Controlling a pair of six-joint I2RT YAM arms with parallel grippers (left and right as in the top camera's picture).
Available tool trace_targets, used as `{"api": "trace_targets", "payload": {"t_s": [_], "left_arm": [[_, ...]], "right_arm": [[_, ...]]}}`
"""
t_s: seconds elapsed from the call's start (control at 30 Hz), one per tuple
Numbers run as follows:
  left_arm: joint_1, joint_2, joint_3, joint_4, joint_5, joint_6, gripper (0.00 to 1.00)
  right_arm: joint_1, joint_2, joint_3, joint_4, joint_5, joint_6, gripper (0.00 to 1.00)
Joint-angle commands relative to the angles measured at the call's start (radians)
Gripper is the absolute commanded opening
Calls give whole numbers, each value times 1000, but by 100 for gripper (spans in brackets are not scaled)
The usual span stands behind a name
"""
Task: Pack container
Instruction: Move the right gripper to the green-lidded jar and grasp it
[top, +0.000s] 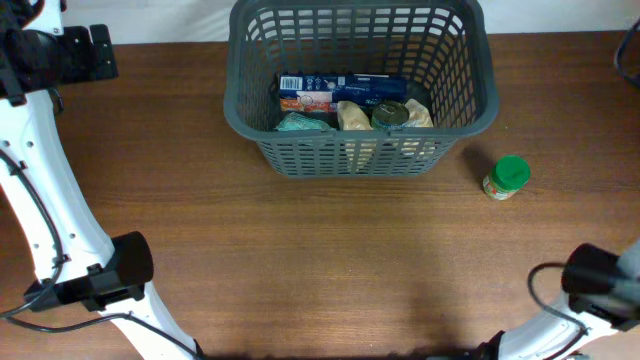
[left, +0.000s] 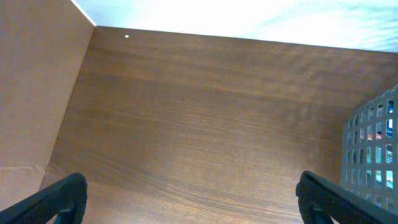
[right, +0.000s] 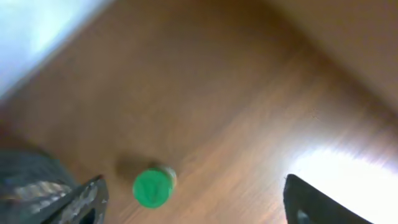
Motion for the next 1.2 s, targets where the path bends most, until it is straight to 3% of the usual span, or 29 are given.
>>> {"api": "trace_targets", "payload": {"t_s": [0.0, 0.27, 0.73, 0.93, 1.17], "left_arm": [[2, -7, -6, -2, 0, -9, 99], [2, -7, -6, -2, 0, -9, 99], [2, -7, -6, -2, 0, -9, 99], [2, -7, -6, -2, 0, -9, 99], [2, -7, -6, -2, 0, -9, 99]], "right_arm": [[-1, 10, -217, 48, -91, 27, 81], [96, 10, -610, 253, -106, 26, 82], [212, 10, -959, 516, -105, 22, 85], [213, 10, -1044, 645, -111, 16, 89], [213, 11, -1048, 678, -117, 35, 89]]}}
